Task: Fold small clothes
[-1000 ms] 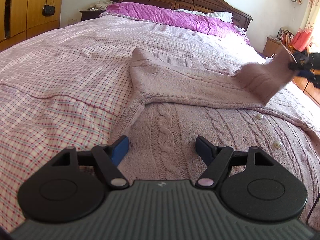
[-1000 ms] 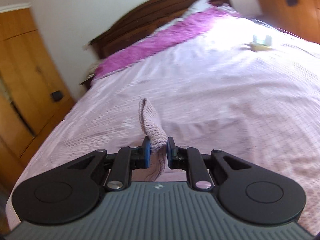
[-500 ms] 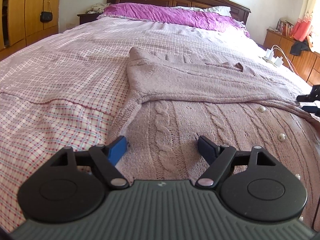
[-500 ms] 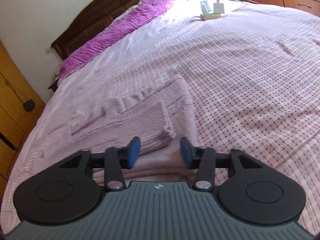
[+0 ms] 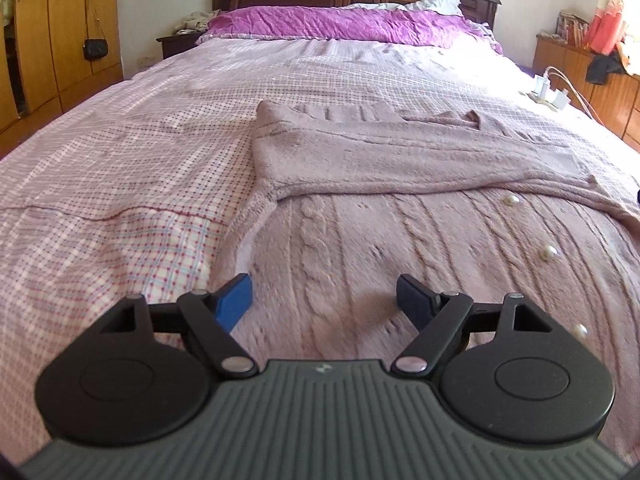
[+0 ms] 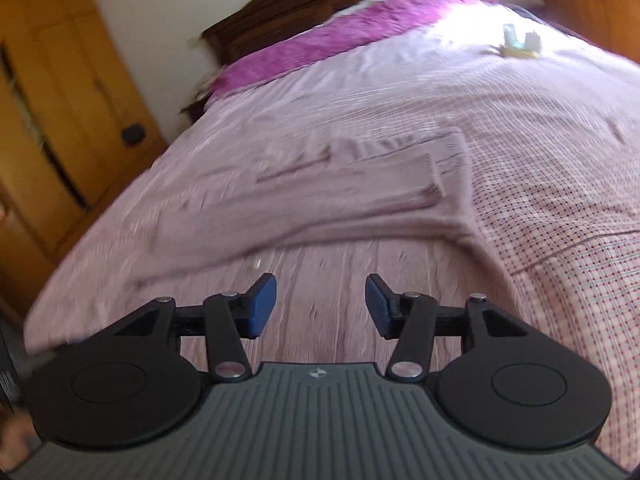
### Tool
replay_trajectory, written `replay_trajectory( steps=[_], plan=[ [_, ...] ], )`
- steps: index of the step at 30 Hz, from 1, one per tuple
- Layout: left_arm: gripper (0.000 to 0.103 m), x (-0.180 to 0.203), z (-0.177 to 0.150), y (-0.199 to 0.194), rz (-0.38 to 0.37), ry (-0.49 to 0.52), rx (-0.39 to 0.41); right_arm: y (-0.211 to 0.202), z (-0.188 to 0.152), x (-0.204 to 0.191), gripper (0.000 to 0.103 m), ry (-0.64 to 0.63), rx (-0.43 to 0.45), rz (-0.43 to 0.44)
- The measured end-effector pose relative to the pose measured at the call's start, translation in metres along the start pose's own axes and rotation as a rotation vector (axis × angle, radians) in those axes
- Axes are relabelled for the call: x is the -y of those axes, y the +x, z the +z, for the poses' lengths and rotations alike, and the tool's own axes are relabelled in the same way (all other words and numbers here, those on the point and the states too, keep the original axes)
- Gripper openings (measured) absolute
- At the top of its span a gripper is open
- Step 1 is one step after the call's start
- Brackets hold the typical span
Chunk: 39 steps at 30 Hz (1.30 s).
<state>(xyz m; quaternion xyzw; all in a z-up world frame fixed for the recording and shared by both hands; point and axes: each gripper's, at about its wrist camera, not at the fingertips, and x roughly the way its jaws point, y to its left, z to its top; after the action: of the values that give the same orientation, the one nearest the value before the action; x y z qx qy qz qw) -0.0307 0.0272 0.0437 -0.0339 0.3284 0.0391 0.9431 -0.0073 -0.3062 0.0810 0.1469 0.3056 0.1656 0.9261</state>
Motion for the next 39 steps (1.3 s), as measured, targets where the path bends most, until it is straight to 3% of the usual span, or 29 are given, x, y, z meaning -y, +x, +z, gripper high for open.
replay_trajectory(
  steps=[8, 9, 10, 13, 21, 32, 35, 39],
  plan=[
    [0.081, 0.013, -0.006, -0.036, -0.003, 0.023, -0.012, -0.026, -0.047, -0.024, 0.059, -0.154, -0.031, 0.03],
    [0.081, 0.015, -0.009, -0.04, -0.007, 0.033, -0.015, -0.028, -0.053, -0.027, 0.064, -0.184, -0.03, 0.019],
    [0.081, 0.017, -0.011, -0.044, -0.01, 0.042, -0.019, -0.032, -0.059, -0.03, 0.074, -0.213, -0.029, 0.008],
    [0.081, 0.024, -0.021, -0.052, 0.003, 0.063, -0.033, -0.041, -0.078, -0.037, 0.087, -0.3, -0.004, -0.001],
    [0.081, 0.026, -0.044, -0.07, 0.019, 0.055, -0.068, -0.053, -0.118, -0.051, 0.091, -0.481, -0.049, -0.031],
    [0.081, 0.025, -0.054, -0.09, -0.001, 0.084, -0.089, -0.023, -0.16, -0.061, 0.092, -0.735, -0.266, -0.117],
    [0.081, 0.027, -0.057, -0.091, -0.013, 0.099, -0.091, -0.013, -0.17, -0.068, 0.094, -0.826, -0.267, -0.156],
    [0.081, 0.033, -0.06, -0.088, -0.028, 0.127, -0.102, -0.003, -0.168, -0.069, 0.097, -0.838, -0.222, -0.194]
  ],
)
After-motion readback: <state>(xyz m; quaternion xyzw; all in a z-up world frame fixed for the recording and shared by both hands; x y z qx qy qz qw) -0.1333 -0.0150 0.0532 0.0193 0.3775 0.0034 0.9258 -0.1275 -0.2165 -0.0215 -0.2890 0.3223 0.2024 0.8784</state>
